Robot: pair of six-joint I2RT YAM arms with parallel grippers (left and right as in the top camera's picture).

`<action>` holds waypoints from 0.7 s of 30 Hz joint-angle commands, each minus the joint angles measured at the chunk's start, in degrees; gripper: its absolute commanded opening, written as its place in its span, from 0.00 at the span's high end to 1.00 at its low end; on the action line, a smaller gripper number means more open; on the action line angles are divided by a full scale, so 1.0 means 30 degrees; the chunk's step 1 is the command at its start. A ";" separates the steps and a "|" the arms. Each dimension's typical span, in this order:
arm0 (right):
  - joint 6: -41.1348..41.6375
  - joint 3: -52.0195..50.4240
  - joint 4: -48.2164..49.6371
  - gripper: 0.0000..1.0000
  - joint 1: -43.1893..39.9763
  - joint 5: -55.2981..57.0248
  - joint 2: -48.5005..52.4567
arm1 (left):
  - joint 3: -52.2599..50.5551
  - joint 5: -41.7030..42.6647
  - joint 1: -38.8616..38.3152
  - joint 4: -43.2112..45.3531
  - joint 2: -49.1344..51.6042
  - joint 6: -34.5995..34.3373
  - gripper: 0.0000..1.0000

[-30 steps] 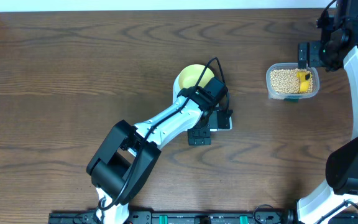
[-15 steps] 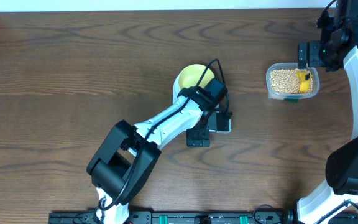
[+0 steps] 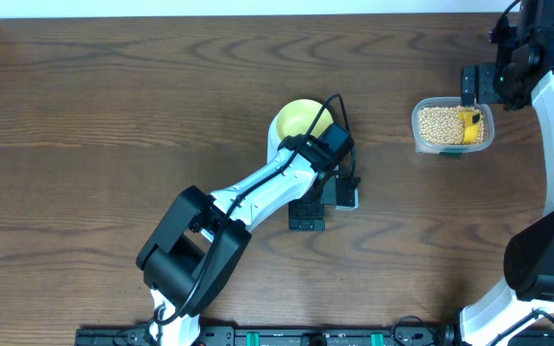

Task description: Scoop item into bowl and weigh 50g on scale

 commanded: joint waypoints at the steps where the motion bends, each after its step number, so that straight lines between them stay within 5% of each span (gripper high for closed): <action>1: 0.0022 0.0211 -0.0036 0.01 -0.0066 0.0153 -0.0102 | 0.0073 0.0641 -0.0102 -0.0146 0.0743 0.0379 0.02; 21: 0.0022 0.0211 -0.0044 0.01 -0.0066 0.0153 -0.0102 | 0.0678 0.1275 -0.0459 -0.1384 0.1100 0.0459 0.02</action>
